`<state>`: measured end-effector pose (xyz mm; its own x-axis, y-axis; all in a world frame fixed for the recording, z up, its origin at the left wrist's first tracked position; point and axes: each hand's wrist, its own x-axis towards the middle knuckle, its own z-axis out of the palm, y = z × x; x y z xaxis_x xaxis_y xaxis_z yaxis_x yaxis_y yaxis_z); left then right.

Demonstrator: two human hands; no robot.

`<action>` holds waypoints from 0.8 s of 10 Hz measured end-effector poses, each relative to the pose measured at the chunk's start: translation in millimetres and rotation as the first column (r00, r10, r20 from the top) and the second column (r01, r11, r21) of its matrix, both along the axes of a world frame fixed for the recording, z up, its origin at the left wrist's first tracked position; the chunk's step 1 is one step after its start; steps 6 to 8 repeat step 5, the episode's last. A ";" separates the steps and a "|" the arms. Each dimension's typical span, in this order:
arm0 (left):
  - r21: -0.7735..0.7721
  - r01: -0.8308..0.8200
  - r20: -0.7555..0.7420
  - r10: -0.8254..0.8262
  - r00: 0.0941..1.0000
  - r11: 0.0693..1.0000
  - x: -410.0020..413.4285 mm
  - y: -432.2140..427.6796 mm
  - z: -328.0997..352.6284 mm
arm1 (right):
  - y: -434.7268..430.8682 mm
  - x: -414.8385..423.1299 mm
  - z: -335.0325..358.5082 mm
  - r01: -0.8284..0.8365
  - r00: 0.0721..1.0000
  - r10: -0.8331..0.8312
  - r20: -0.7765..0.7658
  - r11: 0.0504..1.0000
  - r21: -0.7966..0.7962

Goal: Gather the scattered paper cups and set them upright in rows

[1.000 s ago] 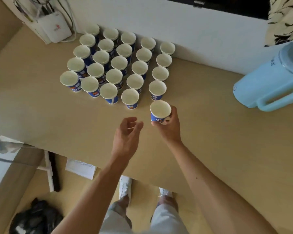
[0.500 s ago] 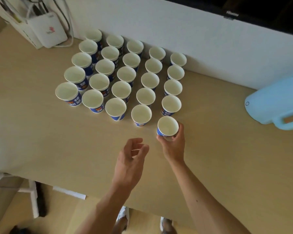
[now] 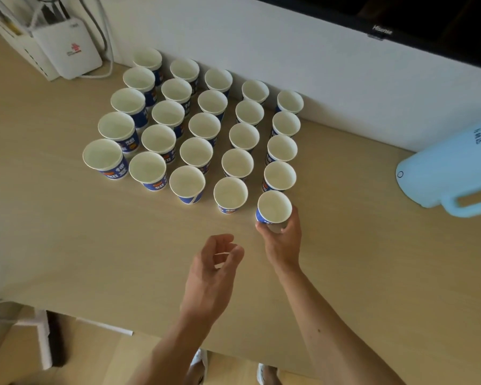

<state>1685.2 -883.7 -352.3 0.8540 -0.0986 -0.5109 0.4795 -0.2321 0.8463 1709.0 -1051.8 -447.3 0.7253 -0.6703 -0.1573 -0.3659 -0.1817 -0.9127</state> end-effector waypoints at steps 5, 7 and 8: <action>0.010 0.054 -0.004 -0.054 0.999 0.998 -7.9 -4.1 6.3 | -1.3 -20.0 6.5 0.015 0.999 -0.015 -0.036 1.000 0.003; 0.010 0.054 -0.004 -0.054 0.999 0.998 -7.9 -4.1 6.3 | -1.3 -20.0 6.5 0.015 0.999 -0.015 -0.036 1.000 0.003; 0.010 0.054 -0.004 -0.054 0.999 0.998 -7.9 -4.1 6.3 | -1.3 -20.0 6.5 0.015 0.999 -0.015 -0.036 1.000 0.003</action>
